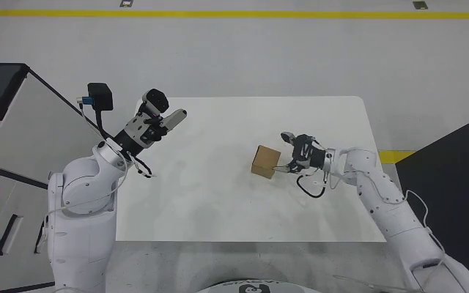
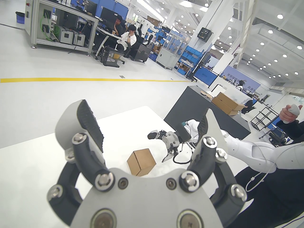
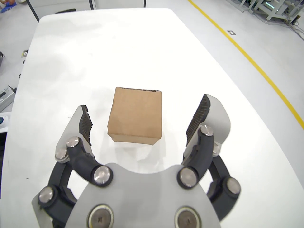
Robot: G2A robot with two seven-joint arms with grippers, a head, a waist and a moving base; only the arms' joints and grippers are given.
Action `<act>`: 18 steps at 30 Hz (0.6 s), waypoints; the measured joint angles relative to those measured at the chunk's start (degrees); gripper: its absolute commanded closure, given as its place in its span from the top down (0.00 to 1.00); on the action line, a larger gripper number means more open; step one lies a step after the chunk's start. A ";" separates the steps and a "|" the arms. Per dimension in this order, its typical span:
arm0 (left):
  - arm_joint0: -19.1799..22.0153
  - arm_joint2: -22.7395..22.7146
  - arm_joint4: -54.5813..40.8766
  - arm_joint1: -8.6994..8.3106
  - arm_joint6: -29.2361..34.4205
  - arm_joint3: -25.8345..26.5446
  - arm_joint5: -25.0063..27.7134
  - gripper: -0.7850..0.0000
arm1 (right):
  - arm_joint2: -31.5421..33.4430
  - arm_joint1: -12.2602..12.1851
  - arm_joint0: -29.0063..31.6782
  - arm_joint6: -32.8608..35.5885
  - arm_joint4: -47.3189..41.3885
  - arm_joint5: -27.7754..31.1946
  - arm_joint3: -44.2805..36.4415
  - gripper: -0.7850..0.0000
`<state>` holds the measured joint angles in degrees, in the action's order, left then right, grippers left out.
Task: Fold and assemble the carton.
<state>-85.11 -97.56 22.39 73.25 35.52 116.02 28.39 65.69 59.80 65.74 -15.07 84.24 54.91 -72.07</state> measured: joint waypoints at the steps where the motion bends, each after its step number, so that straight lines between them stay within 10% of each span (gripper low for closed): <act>1: 0.00 0.00 0.00 0.00 0.00 0.00 0.00 1.00 | 1.16 -0.31 0.66 -0.43 -0.80 0.57 -0.83 1.00; 18: 0.00 0.00 0.00 0.00 0.00 0.00 0.00 1.00 | 16.89 -4.91 11.71 -6.38 -16.48 3.09 -10.80 1.00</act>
<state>-85.11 -97.56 22.39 73.25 35.52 116.02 28.39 82.58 54.89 77.45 -21.45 67.76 58.00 -82.87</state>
